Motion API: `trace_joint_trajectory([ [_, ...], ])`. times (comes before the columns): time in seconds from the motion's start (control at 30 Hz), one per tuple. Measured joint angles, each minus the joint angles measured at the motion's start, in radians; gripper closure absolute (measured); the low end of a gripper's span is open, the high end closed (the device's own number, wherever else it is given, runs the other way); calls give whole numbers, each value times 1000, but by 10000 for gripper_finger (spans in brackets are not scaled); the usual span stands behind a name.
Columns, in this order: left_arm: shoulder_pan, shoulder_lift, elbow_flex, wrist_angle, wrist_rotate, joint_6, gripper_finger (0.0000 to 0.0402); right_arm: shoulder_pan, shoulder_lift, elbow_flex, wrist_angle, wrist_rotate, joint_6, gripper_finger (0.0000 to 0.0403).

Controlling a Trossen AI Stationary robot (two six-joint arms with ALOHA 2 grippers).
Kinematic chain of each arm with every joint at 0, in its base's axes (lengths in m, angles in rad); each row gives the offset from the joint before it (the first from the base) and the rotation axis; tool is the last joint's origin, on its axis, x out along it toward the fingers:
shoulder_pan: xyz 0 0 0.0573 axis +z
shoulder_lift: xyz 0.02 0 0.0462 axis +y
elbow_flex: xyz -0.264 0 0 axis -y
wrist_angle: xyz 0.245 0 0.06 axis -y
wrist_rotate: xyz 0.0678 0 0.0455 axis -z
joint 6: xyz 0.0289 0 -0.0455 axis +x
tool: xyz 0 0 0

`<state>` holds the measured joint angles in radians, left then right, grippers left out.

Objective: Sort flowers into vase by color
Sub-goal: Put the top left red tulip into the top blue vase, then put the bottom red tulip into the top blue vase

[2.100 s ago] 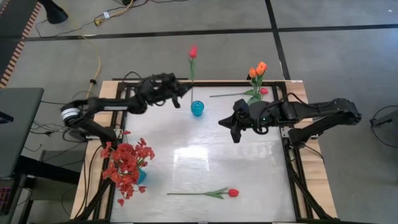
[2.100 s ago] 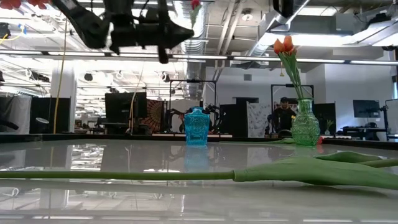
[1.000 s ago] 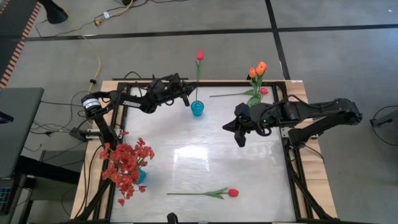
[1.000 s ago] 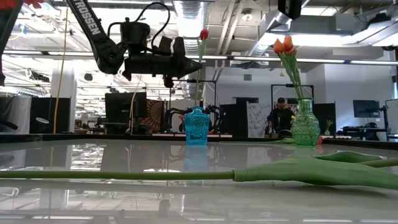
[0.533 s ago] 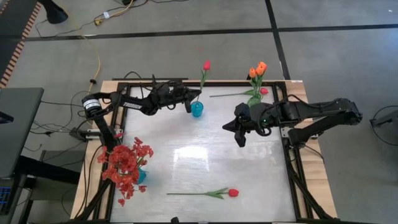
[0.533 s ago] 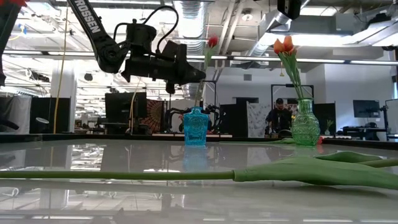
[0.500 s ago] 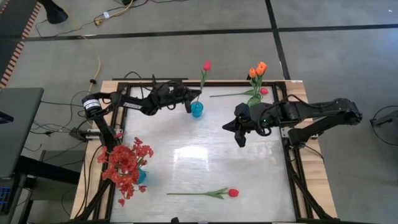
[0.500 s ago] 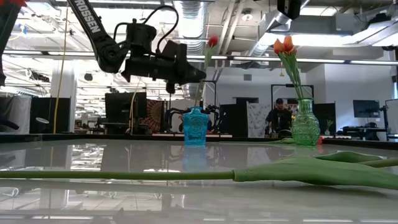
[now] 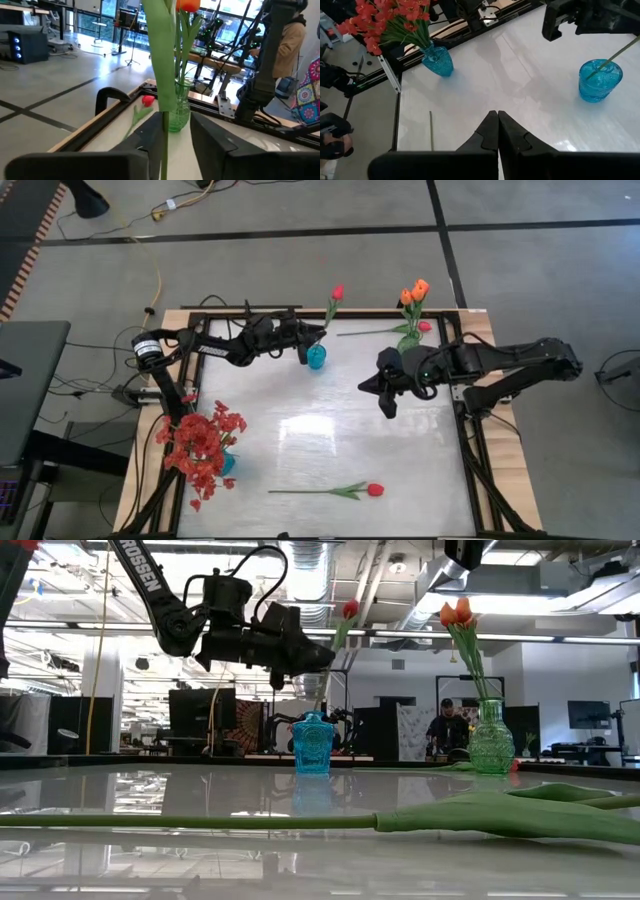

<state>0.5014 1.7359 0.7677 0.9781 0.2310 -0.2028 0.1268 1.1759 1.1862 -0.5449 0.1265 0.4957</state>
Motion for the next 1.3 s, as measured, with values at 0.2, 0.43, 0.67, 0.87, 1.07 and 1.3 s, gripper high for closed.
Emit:
trace_joint_trajectory([
  [0.2,3,-21,15,-68,20,-1,283,22,0,0,0,0,1,377],
  [0.43,30,-127,117,-557,15,83,267,31,0,0,1,0,1,377],
  [0.67,48,-239,197,-992,-89,184,266,22,0,0,7,3,-4,377],
  [0.87,48,-322,216,-1234,-101,175,266,-1,10,0,4,72,-4,377],
  [1.07,15,-420,216,-1358,-70,165,266,-35,61,0,2,54,-16,378],
  [1.3,-163,-443,209,-1401,2,182,266,46,166,-1,-44,-102,-14,378],
])
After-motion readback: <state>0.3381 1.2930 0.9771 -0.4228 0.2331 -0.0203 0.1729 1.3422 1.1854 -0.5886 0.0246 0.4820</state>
